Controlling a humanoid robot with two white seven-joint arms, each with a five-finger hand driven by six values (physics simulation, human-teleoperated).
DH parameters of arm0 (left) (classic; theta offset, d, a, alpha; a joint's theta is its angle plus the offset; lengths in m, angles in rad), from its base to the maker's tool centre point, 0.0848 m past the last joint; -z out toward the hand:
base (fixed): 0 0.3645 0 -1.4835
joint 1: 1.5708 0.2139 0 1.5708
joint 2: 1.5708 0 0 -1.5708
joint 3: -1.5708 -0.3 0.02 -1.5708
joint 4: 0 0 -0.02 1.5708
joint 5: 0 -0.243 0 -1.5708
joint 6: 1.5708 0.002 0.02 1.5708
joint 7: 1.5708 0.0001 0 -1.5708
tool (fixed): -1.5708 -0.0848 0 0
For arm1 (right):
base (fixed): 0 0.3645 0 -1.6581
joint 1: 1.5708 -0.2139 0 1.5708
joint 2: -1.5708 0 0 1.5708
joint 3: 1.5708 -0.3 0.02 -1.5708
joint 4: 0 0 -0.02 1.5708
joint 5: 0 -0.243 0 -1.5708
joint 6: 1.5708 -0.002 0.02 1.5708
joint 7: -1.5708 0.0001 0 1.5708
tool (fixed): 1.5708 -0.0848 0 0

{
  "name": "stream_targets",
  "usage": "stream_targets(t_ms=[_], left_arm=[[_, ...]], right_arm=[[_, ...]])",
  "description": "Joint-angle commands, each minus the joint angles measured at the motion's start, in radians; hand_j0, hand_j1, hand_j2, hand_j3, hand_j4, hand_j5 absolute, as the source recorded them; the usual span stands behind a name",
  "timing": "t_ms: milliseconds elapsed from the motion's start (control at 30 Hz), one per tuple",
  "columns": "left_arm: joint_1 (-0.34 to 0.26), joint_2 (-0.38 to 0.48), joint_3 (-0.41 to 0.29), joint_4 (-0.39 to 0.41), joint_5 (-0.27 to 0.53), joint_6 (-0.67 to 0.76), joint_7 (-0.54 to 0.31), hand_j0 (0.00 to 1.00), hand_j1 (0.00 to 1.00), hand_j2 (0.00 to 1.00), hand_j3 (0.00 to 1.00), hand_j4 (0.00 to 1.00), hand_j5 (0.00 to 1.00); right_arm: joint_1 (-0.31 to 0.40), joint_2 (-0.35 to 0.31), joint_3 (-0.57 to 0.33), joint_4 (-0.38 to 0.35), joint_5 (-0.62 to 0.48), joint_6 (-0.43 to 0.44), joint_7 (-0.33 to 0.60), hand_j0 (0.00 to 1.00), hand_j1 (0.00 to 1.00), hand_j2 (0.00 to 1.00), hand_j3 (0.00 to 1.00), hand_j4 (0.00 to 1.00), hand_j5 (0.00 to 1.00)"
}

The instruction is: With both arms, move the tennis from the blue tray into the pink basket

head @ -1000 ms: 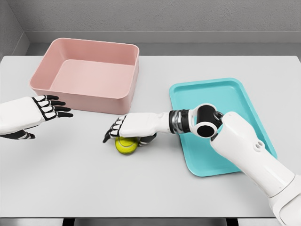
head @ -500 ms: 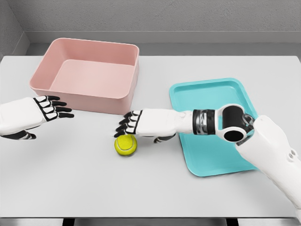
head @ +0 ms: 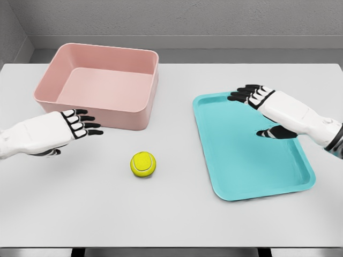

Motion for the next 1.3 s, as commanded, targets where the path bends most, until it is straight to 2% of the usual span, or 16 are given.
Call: stream_targets(t_ms=[0, 67, 133, 200, 267, 367, 433, 633, 867, 1267], left_arm=[[-0.003, -0.081, -0.002, 0.000, -0.076, 0.001, -0.014, 1.00, 1.00, 1.00, 1.00, 1.00, 1.00], [-0.017, -0.090, -0.012, 0.000, -0.080, 0.001, -0.014, 1.00, 1.00, 1.00, 1.00, 1.00, 1.00], [-0.097, -0.104, -0.122, 0.000, -0.080, 0.001, -0.014, 1.00, 1.00, 1.00, 1.00, 1.00, 1.00], [-0.124, -0.105, -0.166, 0.000, -0.077, 0.001, -0.014, 1.00, 1.00, 1.00, 1.00, 1.00, 1.00], [-0.186, -0.105, -0.257, 0.000, -0.071, 0.001, -0.014, 1.00, 1.00, 1.00, 1.00, 1.00, 1.00], [-0.216, -0.108, -0.288, 0.000, -0.068, 0.001, -0.012, 1.00, 1.00, 1.00, 1.00, 1.00, 1.00], [-0.255, -0.108, -0.343, 0.000, -0.064, 0.001, -0.012, 1.00, 1.00, 1.00, 1.00, 1.00, 1.00], [-0.276, -0.108, -0.366, 0.000, -0.032, 0.001, -0.012, 1.00, 1.00, 1.00, 1.00, 1.00, 1.00], [-0.328, -0.150, -0.430, 0.002, -0.008, 0.001, -0.012, 1.00, 1.00, 1.00, 1.00, 1.00, 1.00], [-0.328, -0.159, -0.453, 0.012, 0.081, 0.001, -0.012, 1.00, 1.00, 1.00, 1.00, 1.00, 1.00]], right_arm=[[0.009, -0.001, -0.085, 0.004, -0.028, 0.004, -0.001, 1.00, 1.00, 1.00, 1.00, 1.00, 1.00], [0.023, 0.000, -0.108, 0.021, -0.028, 0.004, -0.001, 1.00, 1.00, 1.00, 1.00, 1.00, 1.00], [0.040, 0.003, -0.119, 0.025, -0.026, 0.004, -0.001, 1.00, 1.00, 1.00, 1.00, 1.00, 1.00], [0.064, 0.003, -0.118, 0.033, -0.025, 0.004, -0.001, 1.00, 1.00, 1.00, 1.00, 1.00, 1.00], [0.066, 0.008, -0.119, 0.071, -0.026, 0.004, -0.001, 1.00, 1.00, 1.00, 1.00, 1.00, 1.00], [0.066, 0.008, -0.119, 0.088, -0.025, 0.004, -0.001, 1.00, 1.00, 1.00, 1.00, 1.00, 1.00], [0.066, 0.008, -0.119, 0.099, -0.028, 0.004, -0.001, 1.00, 1.00, 1.00, 1.00, 1.00, 1.00], [0.063, 0.008, -0.121, 0.107, -0.026, 0.004, -0.001, 1.00, 1.00, 1.00, 1.00, 1.00, 1.00], [0.066, 0.008, -0.141, 0.110, -0.028, 0.004, -0.001, 1.00, 1.00, 1.00, 1.00, 1.00, 1.00], [0.068, 0.008, -0.142, 0.110, -0.028, 0.004, -0.001, 1.00, 1.00, 1.00, 1.00, 1.00, 1.00]])
